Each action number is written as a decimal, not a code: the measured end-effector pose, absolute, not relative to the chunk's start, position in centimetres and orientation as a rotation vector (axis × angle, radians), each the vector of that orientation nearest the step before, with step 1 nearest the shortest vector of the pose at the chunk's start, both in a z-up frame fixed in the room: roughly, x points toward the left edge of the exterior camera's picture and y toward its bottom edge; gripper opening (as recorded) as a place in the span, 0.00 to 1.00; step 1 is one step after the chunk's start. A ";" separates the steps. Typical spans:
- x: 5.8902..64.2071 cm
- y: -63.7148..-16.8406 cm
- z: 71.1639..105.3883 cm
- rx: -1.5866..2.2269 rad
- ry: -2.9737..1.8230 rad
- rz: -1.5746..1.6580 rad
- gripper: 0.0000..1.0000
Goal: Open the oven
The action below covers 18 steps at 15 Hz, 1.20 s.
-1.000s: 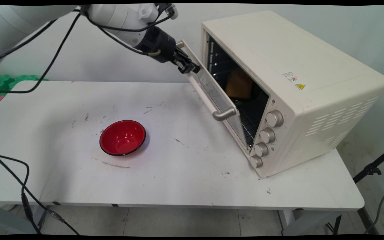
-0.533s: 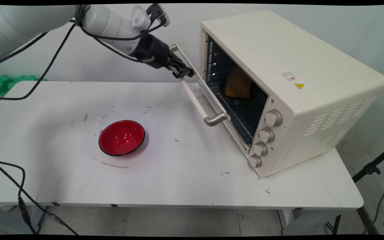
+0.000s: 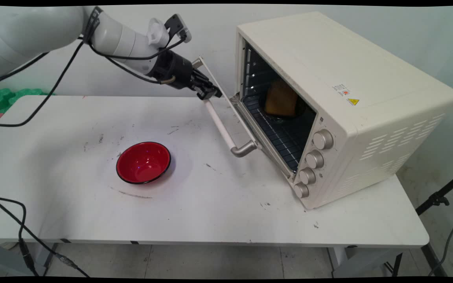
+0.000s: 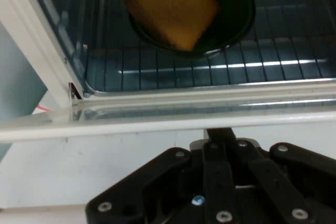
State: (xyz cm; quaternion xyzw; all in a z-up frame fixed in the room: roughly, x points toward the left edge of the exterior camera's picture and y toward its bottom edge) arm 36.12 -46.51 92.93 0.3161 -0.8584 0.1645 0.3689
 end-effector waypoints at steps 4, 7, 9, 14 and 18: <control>37.1 -45.8 91.8 0.798 -2.210 0.409 0.00; 38.2 -45.0 90.8 0.797 -2.211 0.402 0.00; 38.8 -44.6 90.1 0.800 -2.209 0.396 0.00; 40.4 -43.7 88.3 0.825 -2.201 0.380 0.00; 41.7 -43.1 87.0 0.845 -2.196 0.366 0.00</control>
